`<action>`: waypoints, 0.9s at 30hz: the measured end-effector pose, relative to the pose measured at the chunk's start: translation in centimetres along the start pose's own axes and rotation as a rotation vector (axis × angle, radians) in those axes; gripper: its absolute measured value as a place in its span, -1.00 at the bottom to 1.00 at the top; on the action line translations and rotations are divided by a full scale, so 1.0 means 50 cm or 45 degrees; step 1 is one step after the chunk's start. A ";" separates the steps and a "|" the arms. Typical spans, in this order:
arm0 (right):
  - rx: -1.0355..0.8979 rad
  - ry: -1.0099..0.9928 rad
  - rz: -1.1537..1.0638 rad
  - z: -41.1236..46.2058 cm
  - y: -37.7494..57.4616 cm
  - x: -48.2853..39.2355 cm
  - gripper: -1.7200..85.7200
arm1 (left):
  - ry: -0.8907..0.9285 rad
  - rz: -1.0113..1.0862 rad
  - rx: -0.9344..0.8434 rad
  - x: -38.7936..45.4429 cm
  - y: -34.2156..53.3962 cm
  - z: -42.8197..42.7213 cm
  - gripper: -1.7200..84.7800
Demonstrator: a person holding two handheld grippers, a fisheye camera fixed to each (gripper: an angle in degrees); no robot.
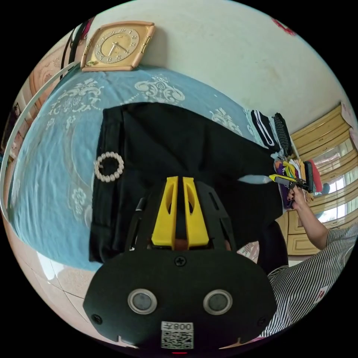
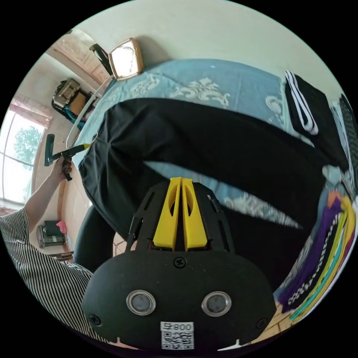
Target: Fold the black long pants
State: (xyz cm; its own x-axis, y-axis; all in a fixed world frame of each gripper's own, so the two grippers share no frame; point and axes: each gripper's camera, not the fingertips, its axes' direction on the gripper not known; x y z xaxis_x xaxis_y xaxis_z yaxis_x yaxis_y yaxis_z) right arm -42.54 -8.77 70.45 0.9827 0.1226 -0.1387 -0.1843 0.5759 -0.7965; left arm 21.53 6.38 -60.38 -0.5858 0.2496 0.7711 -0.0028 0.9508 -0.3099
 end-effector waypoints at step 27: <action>-0.165 -0.026 -0.489 0.045 -0.588 -0.257 -0.77 | -0.553 0.363 -0.459 -0.177 -0.593 0.167 -0.76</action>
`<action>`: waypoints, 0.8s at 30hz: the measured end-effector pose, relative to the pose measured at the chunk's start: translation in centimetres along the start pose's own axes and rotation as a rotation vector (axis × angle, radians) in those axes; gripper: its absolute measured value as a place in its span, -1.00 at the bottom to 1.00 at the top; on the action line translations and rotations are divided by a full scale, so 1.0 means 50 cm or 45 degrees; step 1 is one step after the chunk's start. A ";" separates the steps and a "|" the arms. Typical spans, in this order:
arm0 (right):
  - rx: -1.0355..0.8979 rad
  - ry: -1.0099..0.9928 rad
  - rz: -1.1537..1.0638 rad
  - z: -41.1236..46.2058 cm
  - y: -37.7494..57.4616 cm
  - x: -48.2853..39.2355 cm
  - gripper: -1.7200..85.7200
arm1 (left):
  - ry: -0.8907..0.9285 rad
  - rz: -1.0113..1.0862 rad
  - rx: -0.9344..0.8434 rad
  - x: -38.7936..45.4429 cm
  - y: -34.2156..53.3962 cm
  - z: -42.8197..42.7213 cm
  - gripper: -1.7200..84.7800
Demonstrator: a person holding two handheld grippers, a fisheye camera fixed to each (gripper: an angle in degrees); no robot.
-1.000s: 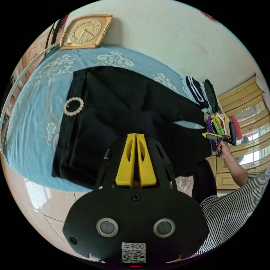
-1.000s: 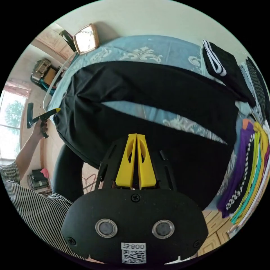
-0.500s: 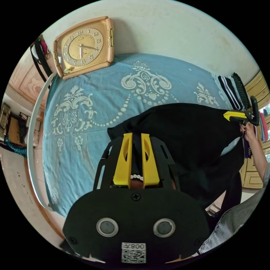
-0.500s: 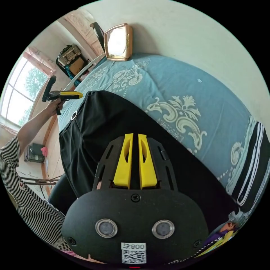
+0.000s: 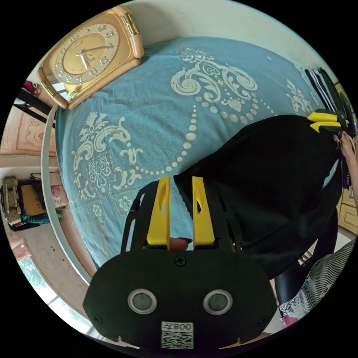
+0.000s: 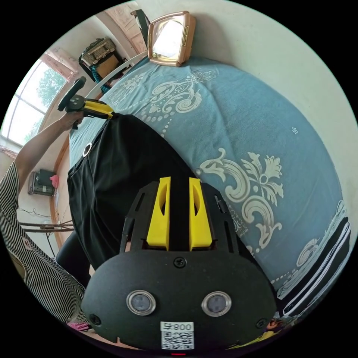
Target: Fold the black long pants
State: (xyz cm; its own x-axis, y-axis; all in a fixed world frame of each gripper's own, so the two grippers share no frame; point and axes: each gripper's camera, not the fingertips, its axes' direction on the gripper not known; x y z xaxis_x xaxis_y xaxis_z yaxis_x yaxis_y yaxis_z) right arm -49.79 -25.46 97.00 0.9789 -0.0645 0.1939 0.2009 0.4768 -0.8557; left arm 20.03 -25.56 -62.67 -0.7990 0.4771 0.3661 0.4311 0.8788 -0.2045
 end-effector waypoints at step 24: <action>-0.137 0.184 -0.019 -0.046 -0.153 -0.176 -0.92 | -0.051 0.042 0.021 -0.009 -0.046 -0.123 -0.91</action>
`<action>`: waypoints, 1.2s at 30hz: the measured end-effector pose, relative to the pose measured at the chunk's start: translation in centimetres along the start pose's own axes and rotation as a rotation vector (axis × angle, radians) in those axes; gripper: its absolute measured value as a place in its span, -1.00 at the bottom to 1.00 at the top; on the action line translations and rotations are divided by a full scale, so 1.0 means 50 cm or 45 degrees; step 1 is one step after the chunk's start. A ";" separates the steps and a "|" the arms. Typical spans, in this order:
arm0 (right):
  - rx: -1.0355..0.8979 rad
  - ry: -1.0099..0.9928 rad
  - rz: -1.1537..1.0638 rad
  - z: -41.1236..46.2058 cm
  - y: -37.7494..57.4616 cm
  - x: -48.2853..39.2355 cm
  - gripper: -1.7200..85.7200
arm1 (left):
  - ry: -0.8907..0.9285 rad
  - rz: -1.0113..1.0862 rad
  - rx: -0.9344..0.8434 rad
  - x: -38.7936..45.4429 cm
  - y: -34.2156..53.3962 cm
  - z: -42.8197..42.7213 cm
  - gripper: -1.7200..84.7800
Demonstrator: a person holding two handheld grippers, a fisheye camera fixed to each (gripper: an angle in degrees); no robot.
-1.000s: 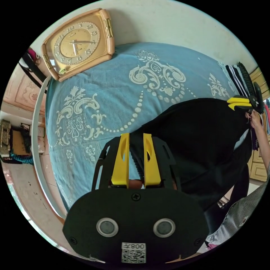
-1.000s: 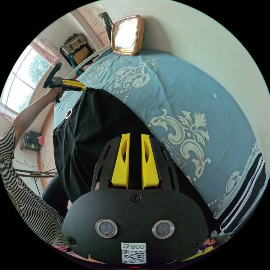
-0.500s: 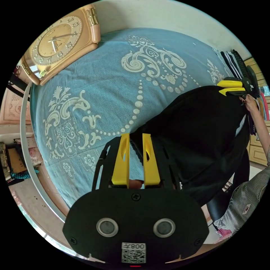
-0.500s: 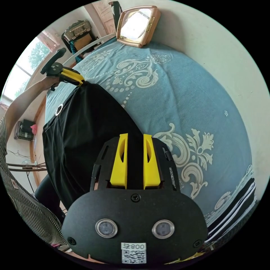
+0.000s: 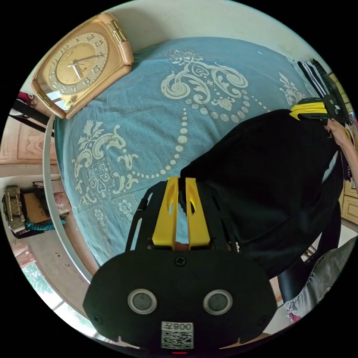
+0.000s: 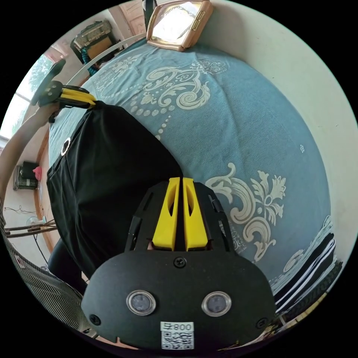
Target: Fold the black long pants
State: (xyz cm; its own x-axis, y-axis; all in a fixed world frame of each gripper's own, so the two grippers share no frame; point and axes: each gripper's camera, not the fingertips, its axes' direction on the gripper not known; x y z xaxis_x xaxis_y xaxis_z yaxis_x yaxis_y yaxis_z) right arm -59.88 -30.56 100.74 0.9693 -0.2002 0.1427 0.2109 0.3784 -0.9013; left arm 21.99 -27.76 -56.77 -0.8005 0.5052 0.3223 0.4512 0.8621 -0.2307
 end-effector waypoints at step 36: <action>0.067 -0.129 -0.096 -0.160 0.438 -0.514 -0.94 | 0.035 -0.084 0.044 0.189 0.656 -0.306 -0.93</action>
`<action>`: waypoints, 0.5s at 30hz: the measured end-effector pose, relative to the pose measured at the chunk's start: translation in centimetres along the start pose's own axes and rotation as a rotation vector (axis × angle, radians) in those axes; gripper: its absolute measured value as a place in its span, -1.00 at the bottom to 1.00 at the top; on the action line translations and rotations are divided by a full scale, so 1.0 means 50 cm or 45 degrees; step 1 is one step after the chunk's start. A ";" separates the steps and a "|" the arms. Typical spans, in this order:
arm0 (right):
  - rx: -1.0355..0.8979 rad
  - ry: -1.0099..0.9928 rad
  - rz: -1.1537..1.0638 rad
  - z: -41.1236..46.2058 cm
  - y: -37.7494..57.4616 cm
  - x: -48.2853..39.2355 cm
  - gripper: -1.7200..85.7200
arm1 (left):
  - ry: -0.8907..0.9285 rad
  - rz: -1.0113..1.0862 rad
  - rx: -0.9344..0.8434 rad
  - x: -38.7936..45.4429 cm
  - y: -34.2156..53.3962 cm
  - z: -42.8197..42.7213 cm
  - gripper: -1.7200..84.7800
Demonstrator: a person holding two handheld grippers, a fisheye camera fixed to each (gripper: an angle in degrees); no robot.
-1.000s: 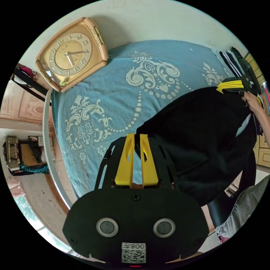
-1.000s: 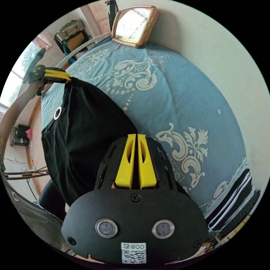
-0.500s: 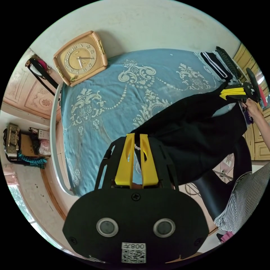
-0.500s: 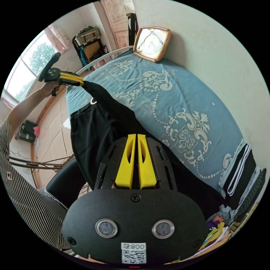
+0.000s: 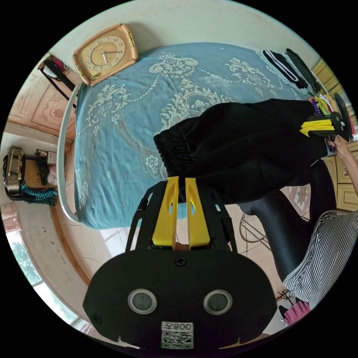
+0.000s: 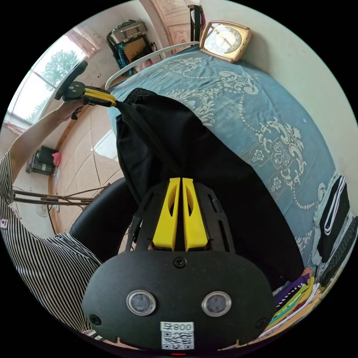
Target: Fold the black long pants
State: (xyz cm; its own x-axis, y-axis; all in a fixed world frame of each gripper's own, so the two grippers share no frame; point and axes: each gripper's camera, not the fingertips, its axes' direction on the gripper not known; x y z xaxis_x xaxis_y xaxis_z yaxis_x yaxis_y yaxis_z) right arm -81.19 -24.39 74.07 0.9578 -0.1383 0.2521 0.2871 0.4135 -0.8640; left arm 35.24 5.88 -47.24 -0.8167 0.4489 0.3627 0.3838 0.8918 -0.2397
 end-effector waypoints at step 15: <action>-0.112 -0.109 -0.049 0.129 0.025 -0.131 -0.95 | -0.023 -0.006 -0.098 0.008 0.117 0.018 -0.94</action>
State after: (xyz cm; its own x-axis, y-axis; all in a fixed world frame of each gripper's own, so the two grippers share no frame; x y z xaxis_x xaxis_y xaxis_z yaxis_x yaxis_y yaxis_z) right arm -87.02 -17.16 74.17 0.9450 -0.0734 0.3186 0.3246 0.3281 -0.8872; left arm 36.75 11.22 -49.32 -0.8259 0.4444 0.3471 0.4115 0.8958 -0.1678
